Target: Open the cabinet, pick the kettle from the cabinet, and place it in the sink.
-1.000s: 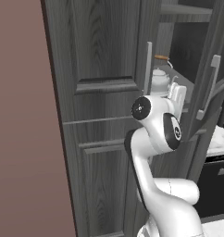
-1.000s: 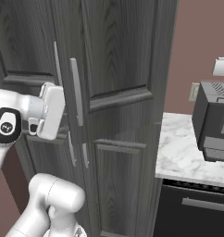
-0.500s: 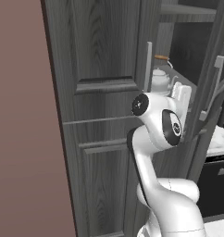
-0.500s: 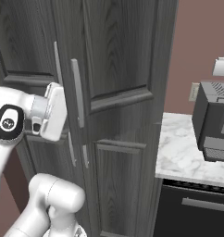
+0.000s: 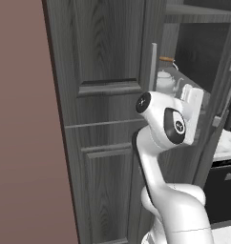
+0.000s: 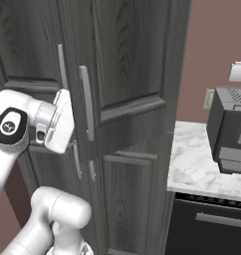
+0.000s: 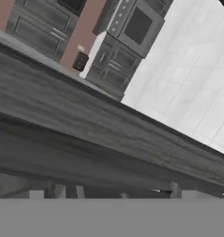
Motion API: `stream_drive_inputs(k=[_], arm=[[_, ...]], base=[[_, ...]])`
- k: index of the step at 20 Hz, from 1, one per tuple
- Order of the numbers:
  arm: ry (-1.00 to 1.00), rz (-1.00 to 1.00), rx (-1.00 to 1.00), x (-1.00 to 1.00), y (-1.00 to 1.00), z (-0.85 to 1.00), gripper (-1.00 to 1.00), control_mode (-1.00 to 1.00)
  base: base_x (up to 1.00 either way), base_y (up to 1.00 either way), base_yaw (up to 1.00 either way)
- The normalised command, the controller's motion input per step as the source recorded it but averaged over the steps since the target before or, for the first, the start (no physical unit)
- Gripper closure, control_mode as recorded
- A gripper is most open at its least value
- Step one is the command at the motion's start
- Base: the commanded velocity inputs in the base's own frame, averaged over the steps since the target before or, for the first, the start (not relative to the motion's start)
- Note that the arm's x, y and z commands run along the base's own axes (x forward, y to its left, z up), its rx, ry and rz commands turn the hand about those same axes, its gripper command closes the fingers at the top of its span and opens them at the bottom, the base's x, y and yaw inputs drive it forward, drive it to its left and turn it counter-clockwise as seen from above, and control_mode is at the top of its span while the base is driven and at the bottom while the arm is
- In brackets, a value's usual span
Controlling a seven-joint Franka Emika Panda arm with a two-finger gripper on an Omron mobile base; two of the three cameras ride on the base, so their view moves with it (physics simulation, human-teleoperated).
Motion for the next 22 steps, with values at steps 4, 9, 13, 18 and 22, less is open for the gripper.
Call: stream_drive_inputs(k=[4, 9, 13, 18, 22], arm=[[0.00, -0.19, 0.00, -0.12, -0.30, -0.01, -1.00, -1.00], [0.00, -0.17, 0.00, -0.16, -0.32, -0.02, -1.00, -1.00], [0.00, -0.14, 0.00, -0.14, -0.34, -0.04, -1.00, -1.00], [-0.01, -0.09, 0.00, -0.15, -0.33, -0.03, -1.00, -1.00], [0.00, -0.07, 0.00, -0.15, -0.32, 0.00, -1.00, -1.00]], base=[[0.00, 0.00, 0.00], [0.00, 0.00, 0.00], [0.00, 0.00, 0.00], [0.00, 0.00, 0.00], [0.00, 0.00, 0.00]])
